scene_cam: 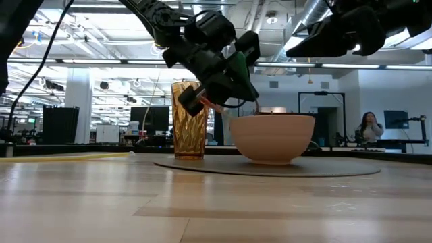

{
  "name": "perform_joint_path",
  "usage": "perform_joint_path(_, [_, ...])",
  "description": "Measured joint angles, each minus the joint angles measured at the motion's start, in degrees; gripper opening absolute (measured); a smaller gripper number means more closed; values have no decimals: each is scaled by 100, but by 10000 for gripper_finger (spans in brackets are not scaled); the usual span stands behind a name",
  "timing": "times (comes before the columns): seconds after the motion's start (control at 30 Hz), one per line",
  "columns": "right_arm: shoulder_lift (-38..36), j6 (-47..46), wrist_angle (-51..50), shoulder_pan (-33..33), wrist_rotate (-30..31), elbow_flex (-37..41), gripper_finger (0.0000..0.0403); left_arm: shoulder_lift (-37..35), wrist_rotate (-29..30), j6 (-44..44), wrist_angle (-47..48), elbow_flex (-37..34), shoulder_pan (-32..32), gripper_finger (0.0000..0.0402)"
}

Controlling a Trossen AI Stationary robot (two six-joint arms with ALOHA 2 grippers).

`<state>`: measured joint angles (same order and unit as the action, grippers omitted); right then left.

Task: Pick & Place Utensil
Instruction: Put the green gold spoon into the light pink bowl, then put the yellow sipping straw into the brown cup

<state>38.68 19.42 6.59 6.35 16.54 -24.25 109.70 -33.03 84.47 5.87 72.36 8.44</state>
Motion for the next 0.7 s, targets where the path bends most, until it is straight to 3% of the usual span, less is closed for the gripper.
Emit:
perform_joint_path(0.33, [0,0,-26,0,2,0,4,-20,-95,5,-97,0,96,81])
perform_joint_path(0.5, [0,0,-30,0,2,0,4,-106,-165,-57,-683,0,79,86])
perform_joint_path(0.7, [0,0,-64,0,2,0,4,-831,-364,-1535,-1012,-2,14,86])
